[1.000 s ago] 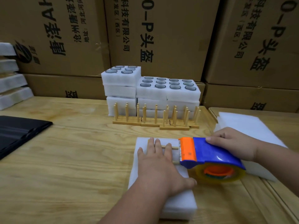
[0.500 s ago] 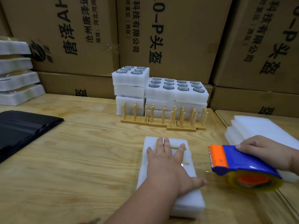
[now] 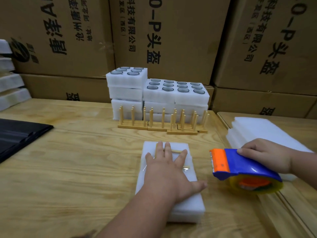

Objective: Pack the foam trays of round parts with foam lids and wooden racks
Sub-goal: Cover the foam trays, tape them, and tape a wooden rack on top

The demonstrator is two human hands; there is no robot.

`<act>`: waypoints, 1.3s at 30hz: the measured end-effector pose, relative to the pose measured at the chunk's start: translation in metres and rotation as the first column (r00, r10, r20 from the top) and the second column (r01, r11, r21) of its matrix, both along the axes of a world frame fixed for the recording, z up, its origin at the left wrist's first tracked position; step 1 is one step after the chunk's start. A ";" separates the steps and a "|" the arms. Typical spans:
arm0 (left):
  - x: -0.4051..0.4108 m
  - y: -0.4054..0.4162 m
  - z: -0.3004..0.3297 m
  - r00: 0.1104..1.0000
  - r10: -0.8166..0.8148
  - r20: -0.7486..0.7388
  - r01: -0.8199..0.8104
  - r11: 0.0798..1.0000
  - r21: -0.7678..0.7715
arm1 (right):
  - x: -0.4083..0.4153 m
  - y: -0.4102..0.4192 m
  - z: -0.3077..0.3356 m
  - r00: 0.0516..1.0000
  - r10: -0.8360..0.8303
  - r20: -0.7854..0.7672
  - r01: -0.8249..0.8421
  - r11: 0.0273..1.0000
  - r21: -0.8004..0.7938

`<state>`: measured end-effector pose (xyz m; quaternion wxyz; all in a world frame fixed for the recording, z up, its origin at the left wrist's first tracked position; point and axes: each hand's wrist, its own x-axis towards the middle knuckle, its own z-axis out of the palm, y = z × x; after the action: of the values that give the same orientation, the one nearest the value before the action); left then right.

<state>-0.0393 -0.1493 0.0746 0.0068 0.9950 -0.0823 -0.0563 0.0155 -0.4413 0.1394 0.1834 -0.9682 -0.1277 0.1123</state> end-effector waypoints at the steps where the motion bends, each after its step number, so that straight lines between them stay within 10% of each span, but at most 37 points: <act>1: 0.000 0.000 0.000 1.000 -0.001 -0.002 0.001 1.000 -0.004 | 0.001 -0.001 0.000 1.000 -0.003 0.007 0.003 1.000 0.001; 12: 0.000 -0.001 -0.003 1.000 -0.002 0.003 0.002 1.000 -0.005 | 0.008 0.014 0.009 0.999 0.006 -0.035 -0.015 0.967 -0.255; 24: 0.000 0.000 -0.001 1.000 -0.012 0.015 0.012 1.000 -0.011 | 0.025 0.158 0.046 0.985 0.172 -0.003 -0.117 0.659 -0.743; 39: 0.002 0.000 -0.005 0.999 0.002 0.050 -0.003 1.000 0.015 | -0.003 0.164 0.021 0.995 0.032 0.094 0.036 0.766 -0.641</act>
<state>-0.0371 -0.1496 0.0692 -0.0026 0.9962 -0.0808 -0.0318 0.0126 -0.2770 0.1604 -0.1650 -0.9770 -0.0895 0.1007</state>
